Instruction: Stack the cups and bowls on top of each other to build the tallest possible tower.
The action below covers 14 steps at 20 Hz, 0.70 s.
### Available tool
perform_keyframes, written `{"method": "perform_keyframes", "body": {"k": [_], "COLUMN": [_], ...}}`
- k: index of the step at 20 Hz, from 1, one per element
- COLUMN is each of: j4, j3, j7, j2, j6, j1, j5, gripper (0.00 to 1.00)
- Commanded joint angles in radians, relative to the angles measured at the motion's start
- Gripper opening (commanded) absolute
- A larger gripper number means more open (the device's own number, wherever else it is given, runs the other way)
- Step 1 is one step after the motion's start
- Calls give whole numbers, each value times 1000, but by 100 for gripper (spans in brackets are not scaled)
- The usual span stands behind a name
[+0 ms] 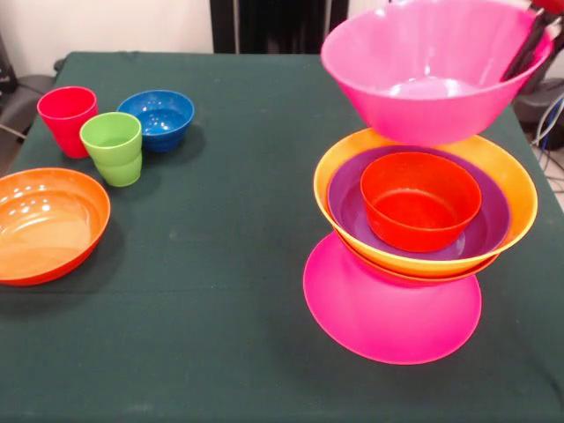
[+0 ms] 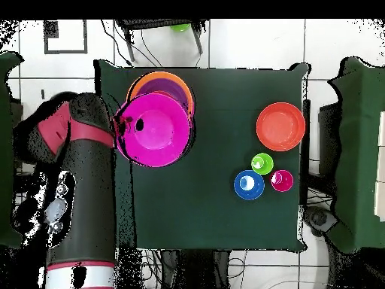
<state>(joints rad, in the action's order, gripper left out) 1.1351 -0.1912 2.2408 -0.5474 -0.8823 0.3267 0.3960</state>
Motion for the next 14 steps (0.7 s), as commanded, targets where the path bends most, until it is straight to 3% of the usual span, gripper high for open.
{"method": "perform_keyframes", "body": {"k": [1, 8, 14], "j4": [-45, -94, -161], "j3": [-39, -94, -128], "j7": [158, 182, 160], "j2": [102, 142, 162], "j6": [-56, -64, -146], "j1": [38, 91, 121], "j5": [58, 29, -14], "gripper": [0, 0, 0]}}
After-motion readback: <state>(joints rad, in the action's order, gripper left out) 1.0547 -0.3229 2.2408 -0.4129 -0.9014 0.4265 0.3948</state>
